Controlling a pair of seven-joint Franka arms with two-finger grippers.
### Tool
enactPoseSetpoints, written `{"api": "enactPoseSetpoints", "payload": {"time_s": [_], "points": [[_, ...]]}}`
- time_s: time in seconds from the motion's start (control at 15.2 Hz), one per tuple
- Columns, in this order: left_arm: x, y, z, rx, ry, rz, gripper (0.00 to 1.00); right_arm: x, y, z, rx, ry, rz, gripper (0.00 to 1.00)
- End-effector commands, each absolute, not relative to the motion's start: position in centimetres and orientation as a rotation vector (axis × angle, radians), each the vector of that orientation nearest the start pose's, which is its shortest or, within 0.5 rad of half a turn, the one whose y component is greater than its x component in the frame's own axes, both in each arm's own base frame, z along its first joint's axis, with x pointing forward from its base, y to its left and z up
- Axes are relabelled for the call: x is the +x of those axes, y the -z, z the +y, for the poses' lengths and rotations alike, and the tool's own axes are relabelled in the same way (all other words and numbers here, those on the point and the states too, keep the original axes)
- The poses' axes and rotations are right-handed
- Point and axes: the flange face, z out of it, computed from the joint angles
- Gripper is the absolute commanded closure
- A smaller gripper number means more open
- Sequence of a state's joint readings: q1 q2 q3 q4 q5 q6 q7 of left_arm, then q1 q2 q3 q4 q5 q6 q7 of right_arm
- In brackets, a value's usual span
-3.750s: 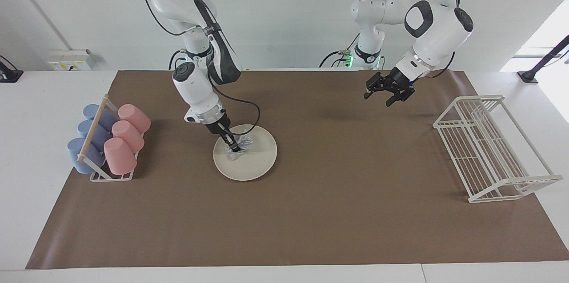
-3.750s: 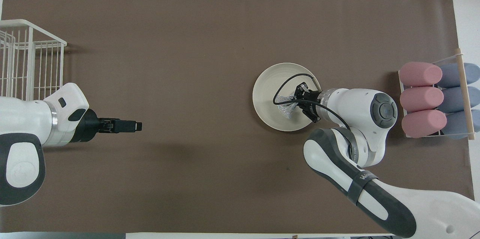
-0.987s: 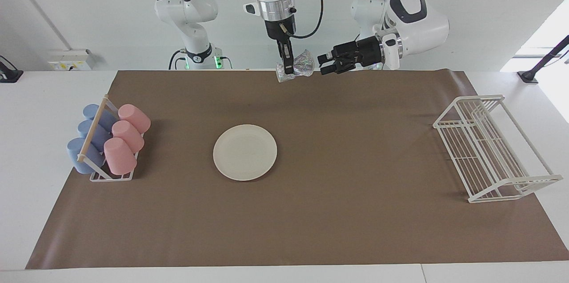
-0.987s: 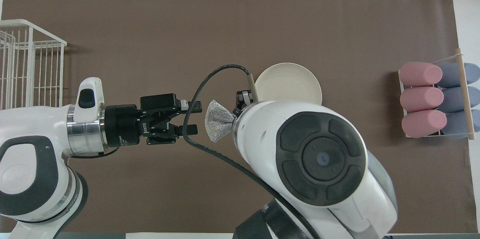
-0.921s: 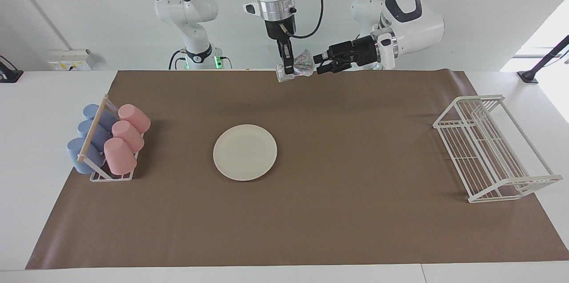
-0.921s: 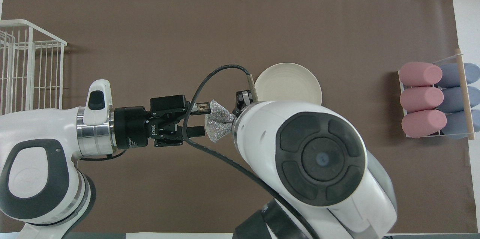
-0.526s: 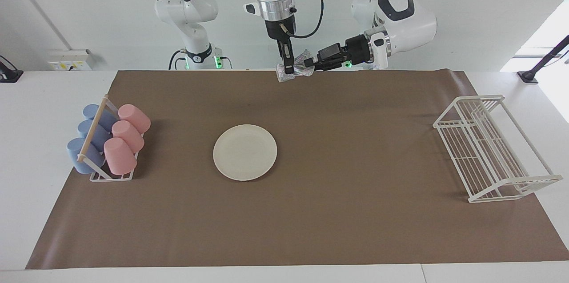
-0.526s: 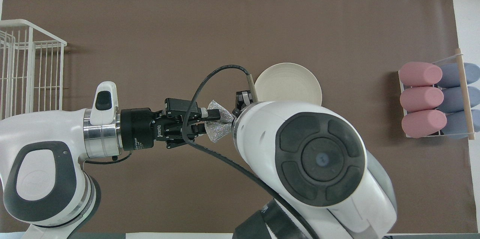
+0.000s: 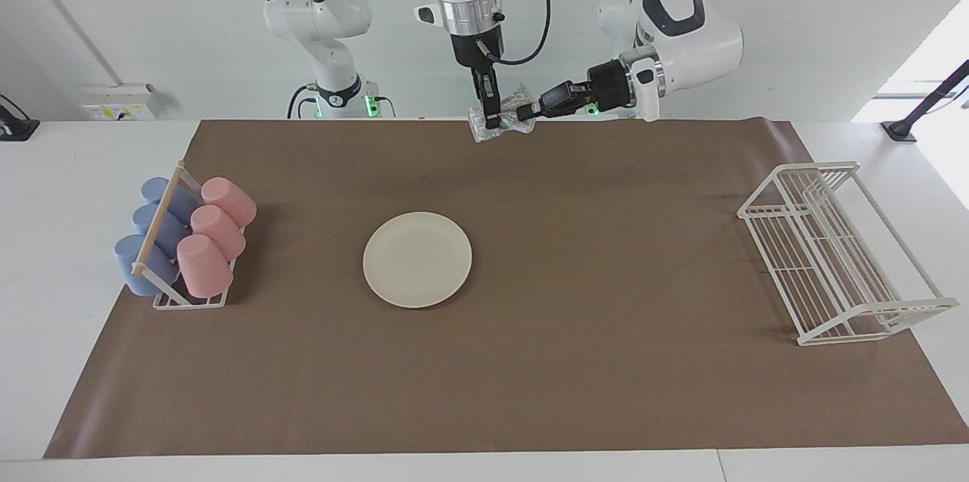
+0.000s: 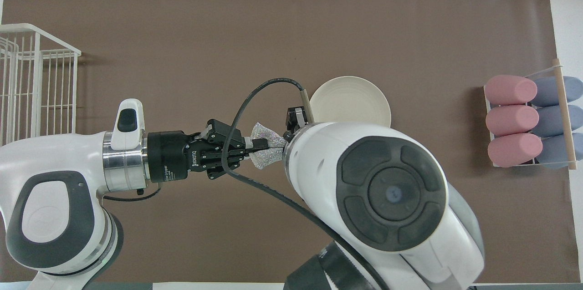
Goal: Wipe plate with sponge
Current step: 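Grasp the scrubber with the left gripper from the right gripper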
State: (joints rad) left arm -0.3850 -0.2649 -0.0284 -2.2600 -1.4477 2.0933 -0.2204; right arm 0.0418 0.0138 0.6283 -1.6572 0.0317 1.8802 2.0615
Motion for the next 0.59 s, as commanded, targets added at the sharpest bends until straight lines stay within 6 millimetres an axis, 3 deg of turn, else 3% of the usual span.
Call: {"api": "enactPoseSetpoints", "payload": {"time_s": [0.0,0.2,0.33,0.53], "points": [[43.6,-52.1,-24.8,1.808,0.342,0.551,1.0,46.0,-60.7,34.2,-2.385,0.092,1.739,0.0],[43.6,-52.1,-24.7,1.812,0.331,0.545,1.0,47.7,-60.2,31.3,-2.628,0.126,1.423,0.0],[43.7,-52.0,-24.5,1.819,0.322,0.546,1.0,49.3,-60.0,28.1,-2.792,0.128,1.175,0.0],[44.4,-51.3,-23.6,1.865,0.285,0.535,1.0,50.9,-60.8,23.4,-2.901,0.151,0.94,0.0]]}}
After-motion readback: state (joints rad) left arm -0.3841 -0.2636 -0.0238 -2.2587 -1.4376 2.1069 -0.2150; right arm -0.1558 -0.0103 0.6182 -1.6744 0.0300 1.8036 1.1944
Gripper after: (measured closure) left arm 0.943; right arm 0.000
